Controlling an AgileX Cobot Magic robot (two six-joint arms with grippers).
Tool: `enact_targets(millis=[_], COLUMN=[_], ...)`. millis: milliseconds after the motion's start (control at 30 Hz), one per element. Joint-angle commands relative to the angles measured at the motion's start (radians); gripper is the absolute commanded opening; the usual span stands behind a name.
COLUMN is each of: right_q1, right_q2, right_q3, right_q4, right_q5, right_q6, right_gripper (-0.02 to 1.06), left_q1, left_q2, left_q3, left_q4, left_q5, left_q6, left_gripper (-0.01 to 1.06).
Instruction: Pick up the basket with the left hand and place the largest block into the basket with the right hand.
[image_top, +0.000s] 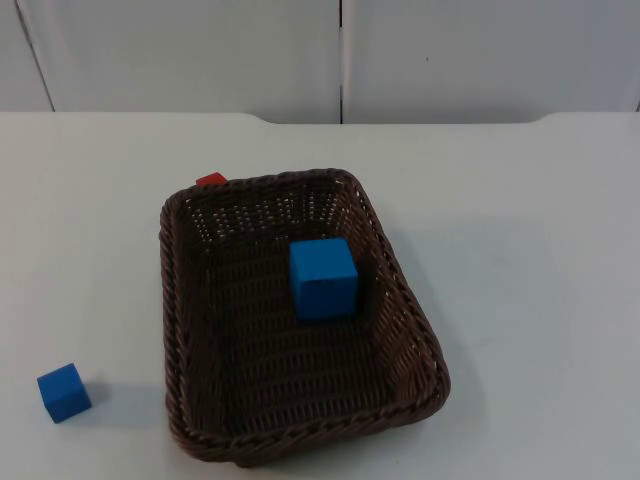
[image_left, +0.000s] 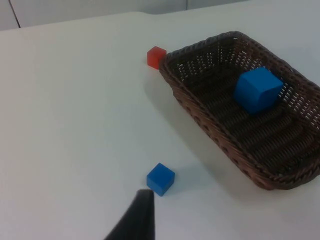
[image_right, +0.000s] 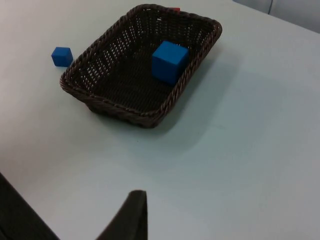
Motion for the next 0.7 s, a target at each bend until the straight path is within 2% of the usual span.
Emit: enact_targets(millis=[0,667], right_q1=[-0.003,-0.003], right_q2=[-0.002,-0.002], right_q3=[0.003,0.003], right_q4=[0.002,0.004], right_q5=[-0.011,-0.011], right_q6=[-0.001,0.001], right_gripper=[1.05,1.05], left_q1=[0.001,0.001], left_q2=[-0.004,-0.004], left_q3=[0.005,0.005], left_q4=[0.002,0.002], left_q5=[-0.006,-0.006], left_q6=[-0.005,-0.005], left_gripper=[1.05,1.05])
